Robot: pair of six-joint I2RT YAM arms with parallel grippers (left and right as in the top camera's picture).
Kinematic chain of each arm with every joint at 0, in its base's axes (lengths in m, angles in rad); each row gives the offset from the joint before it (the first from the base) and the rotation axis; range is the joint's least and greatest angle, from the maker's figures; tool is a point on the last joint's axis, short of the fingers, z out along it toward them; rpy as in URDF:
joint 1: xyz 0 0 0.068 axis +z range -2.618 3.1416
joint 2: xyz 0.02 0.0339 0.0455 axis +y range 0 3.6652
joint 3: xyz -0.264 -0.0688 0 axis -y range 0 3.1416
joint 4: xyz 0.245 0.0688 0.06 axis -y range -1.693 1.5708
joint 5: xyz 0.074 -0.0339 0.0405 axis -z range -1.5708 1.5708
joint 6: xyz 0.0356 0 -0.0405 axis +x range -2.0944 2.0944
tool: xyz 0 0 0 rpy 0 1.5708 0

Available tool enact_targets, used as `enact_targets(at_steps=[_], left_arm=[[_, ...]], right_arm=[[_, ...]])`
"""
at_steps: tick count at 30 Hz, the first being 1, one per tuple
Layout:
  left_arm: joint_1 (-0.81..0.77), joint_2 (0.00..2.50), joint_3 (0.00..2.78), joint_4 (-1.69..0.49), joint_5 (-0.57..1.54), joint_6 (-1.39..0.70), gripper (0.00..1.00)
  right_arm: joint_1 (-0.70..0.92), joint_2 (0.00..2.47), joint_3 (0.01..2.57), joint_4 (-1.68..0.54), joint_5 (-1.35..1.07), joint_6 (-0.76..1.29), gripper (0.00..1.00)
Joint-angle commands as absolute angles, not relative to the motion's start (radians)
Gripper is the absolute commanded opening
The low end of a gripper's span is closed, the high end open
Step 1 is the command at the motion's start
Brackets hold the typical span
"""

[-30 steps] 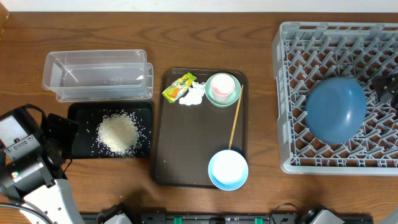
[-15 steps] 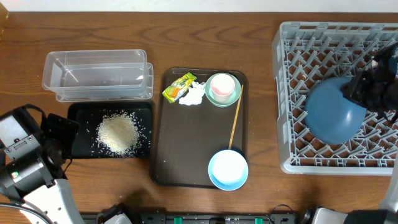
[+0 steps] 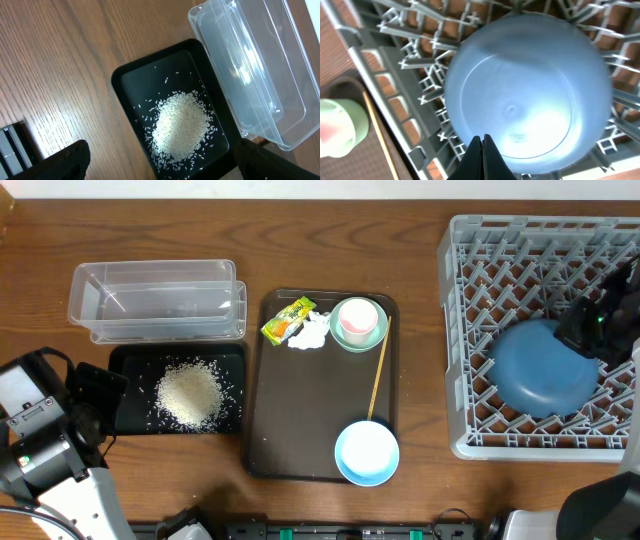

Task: Sort waste into correct bins and load items into the dishwasher rack
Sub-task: 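Lower the blue plate into the dish rack and release it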

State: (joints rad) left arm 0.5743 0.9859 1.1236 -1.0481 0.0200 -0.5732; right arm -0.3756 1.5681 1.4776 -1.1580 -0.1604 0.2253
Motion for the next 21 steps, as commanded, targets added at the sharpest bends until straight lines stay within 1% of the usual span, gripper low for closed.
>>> enact_targets(at_steps=[1, 5, 8, 10, 11, 12, 13, 14, 15, 16, 17, 20, 21], left_arm=[[0.580, 0.986, 1.145, -1.051, 0.015, -0.578, 0.95], [0.580, 0.986, 1.145, -1.051, 0.015, -0.578, 0.95], [0.580, 0.986, 1.145, -1.051, 0.015, -0.578, 0.95], [0.580, 0.986, 1.145, -1.051, 0.015, -0.578, 0.95], [0.580, 0.986, 1.145, -1.051, 0.015, -0.578, 0.95], [0.580, 0.986, 1.145, -1.051, 0.015, -0.578, 0.95], [0.580, 0.986, 1.145, -1.051, 0.015, -0.578, 0.95], [0.580, 0.986, 1.145, -1.051, 0.015, -0.578, 0.95], [0.579, 0.986, 1.145, -1.051, 0.015, -0.578, 0.95], [0.580, 0.986, 1.145, -1.051, 0.015, -0.578, 0.95], [0.580, 0.986, 1.145, -1.051, 0.015, -0.578, 0.95], [0.580, 0.986, 1.145, -1.051, 0.015, -0.578, 0.95], [0.580, 0.986, 1.145, -1.051, 0.015, -0.578, 0.95]], right_arm=[[-0.369, 1.514, 1.479, -1.162, -0.105, 0.265, 0.01], [-0.368, 1.443, 1.480, -1.163, -0.132, 0.265, 0.01], [-0.358, 1.362, 1.479, -1.156, -0.255, 0.218, 0.04], [-0.345, 1.302, 1.479, -1.139, -0.427, 0.159, 0.15], [-0.336, 1.275, 1.479, -1.124, -0.534, 0.129, 0.24], [-0.328, 1.255, 1.479, -1.110, -0.628, 0.118, 0.41], [-0.318, 1.235, 1.479, -1.101, -0.729, 0.119, 0.66], [-0.309, 1.220, 1.479, -1.097, -0.809, 0.118, 0.70], [-0.295, 1.209, 1.479, -1.092, -0.865, 0.118, 0.70], [-0.275, 1.201, 1.479, -1.085, -0.894, 0.118, 0.68], [-0.252, 1.194, 1.479, -1.081, -0.898, 0.119, 0.70], [-0.156, 1.196, 1.478, -1.088, -0.860, 0.123, 0.85], [-0.106, 1.201, 1.478, -1.098, -0.828, 0.133, 0.86]])
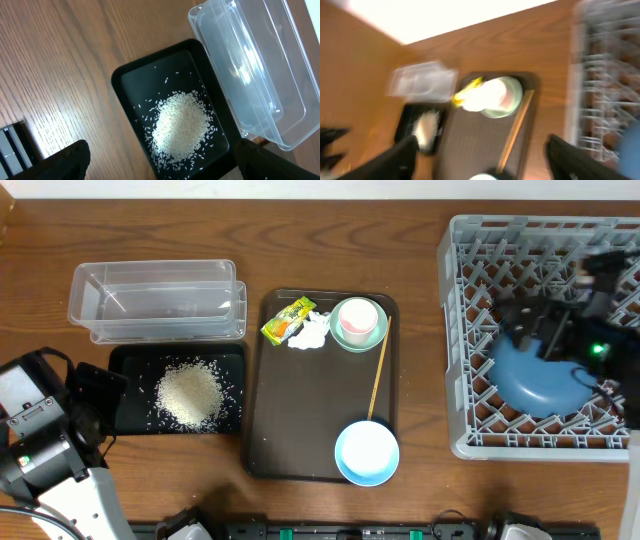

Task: Sort waste into correct bins and load items into the dishwasher rack
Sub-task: 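Lower the blue plate into the dish rack and release it, then reach the right gripper to the light-blue bowl and grasp it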

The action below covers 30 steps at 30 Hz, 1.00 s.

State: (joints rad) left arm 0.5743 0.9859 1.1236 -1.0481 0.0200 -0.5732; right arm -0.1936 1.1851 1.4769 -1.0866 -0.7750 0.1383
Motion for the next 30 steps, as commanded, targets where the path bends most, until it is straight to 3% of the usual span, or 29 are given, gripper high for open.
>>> enact_targets(at_steps=[1, 10, 17, 20, 25, 30], left_arm=[[0.580, 0.986, 1.145, -1.051, 0.015, -0.578, 0.95], [0.580, 0.986, 1.145, -1.051, 0.015, -0.578, 0.95], [0.580, 0.986, 1.145, -1.051, 0.015, -0.578, 0.95], [0.580, 0.986, 1.145, -1.051, 0.015, -0.578, 0.95], [0.580, 0.986, 1.145, -1.051, 0.015, -0.578, 0.95], [0.580, 0.986, 1.145, -1.050, 0.015, -0.578, 0.95]], right_arm=[[-0.070, 1.206, 1.478, -1.110, -0.797, 0.141, 0.86], [0.502, 1.314, 1.476, -1.318, -0.221, 0.447, 0.81], [0.876, 1.481, 1.476, -1.320, 0.024, 0.727, 0.80], [0.975, 1.582, 1.476, -1.322, 0.109, 0.814, 0.75], [1.061, 1.731, 1.476, -1.315, 0.098, 0.871, 0.55], [1.105, 1.846, 1.476, -1.313, 0.074, 0.871, 0.51]])
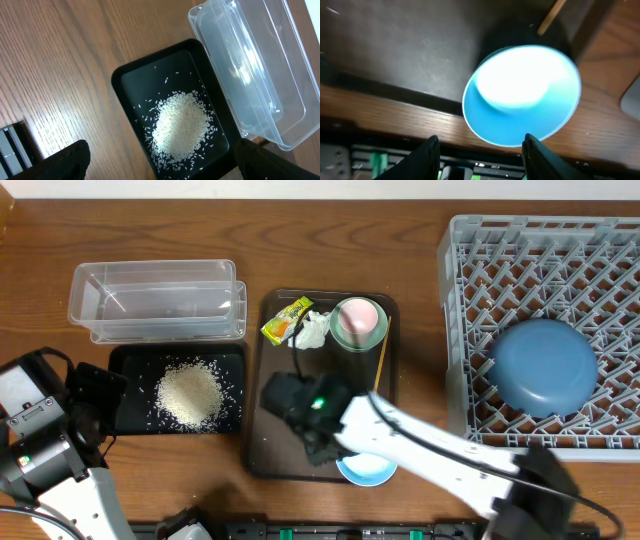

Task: Sort waste into correct bins and load items into the dishwasher rack
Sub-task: 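Reach the right gripper to the light-blue bowl and grasp it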

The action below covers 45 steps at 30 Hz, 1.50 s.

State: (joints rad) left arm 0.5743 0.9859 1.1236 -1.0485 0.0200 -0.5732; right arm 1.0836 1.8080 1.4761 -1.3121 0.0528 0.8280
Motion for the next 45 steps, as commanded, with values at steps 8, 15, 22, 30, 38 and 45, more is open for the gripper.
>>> enact_targets(at_steps=[8, 15, 22, 30, 38, 45], left_arm=[[0.580, 0.986, 1.145, -1.051, 0.015, -0.578, 0.95], [0.580, 0.986, 1.145, -1.050, 0.015, -0.578, 0.95], [0.579, 0.986, 1.145, -1.051, 0.015, -0.578, 0.95], [0.580, 0.986, 1.145, -1.051, 0.015, -0.578, 0.95], [0.580, 0.986, 1.145, -1.051, 0.015, -0.578, 0.95], [0.580, 0.986, 1.145, -1.051, 0.015, -0.578, 0.95]], right_arm=[[1.113, 1.993, 1.476, -1.269, 0.097, 0.867, 0.50], [1.114, 2.032, 1.476, -1.240, 0.101, 0.867, 0.45], [1.114, 2.032, 1.476, -1.225, 0.101, 0.868, 0.36], [1.113, 2.032, 1.418, -1.169, 0.102, 0.868, 0.36], [1.109, 2.030, 1.417, -1.168, 0.101, 0.868, 0.17], [1.075, 1.991, 1.480, -1.203, 0.101, 0.840, 0.02]])
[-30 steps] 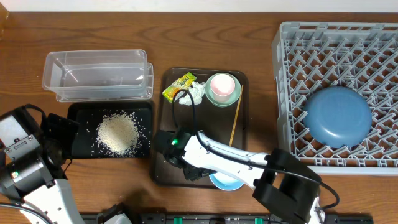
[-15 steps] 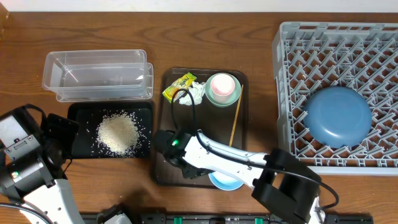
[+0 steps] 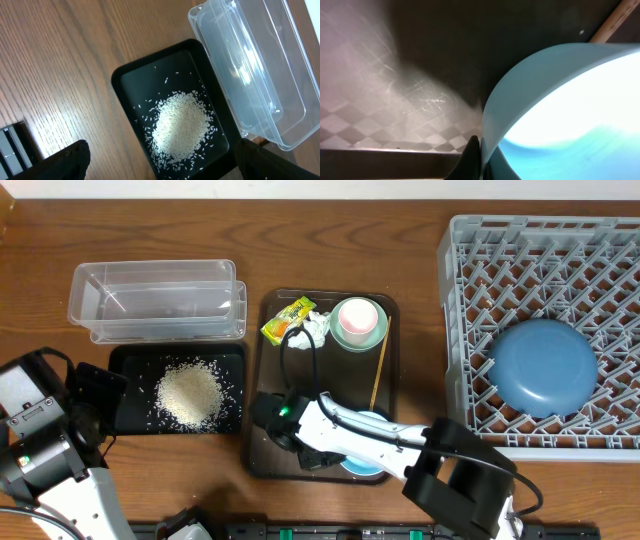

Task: Sort waste into correct bins and load items into the dishwasher rack
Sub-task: 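Reach the right gripper to the light-blue bowl and grasp it, then lift the light-blue bowl with the right gripper toward the dish rack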

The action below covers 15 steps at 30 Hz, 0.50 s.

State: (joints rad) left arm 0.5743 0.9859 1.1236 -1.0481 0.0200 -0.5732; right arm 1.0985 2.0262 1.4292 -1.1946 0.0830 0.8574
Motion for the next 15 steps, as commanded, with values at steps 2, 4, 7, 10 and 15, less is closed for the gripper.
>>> enact_targets(at_steps=[2, 4, 7, 10, 15], left_arm=[[0.580, 0.986, 1.145, -1.051, 0.015, -0.578, 0.95], [0.579, 0.986, 1.145, -1.050, 0.015, -0.578, 0.95], [0.580, 0.986, 1.145, -1.051, 0.015, -0.578, 0.95], [0.580, 0.986, 1.145, -1.051, 0.015, -0.578, 0.95], [0.580, 0.986, 1.145, -1.050, 0.015, -0.578, 0.95]], right_arm=[[1.049, 1.967, 1.510, -1.220, 0.101, 0.809, 0.01], [1.013, 1.934, 1.544, -1.239, 0.099, 0.772, 0.01], [0.942, 1.874, 1.597, -1.261, 0.080, 0.698, 0.01], [0.834, 1.798, 1.652, -1.273, 0.051, 0.597, 0.01], [0.540, 1.660, 1.715, -1.232, -0.088, 0.414, 0.01]])
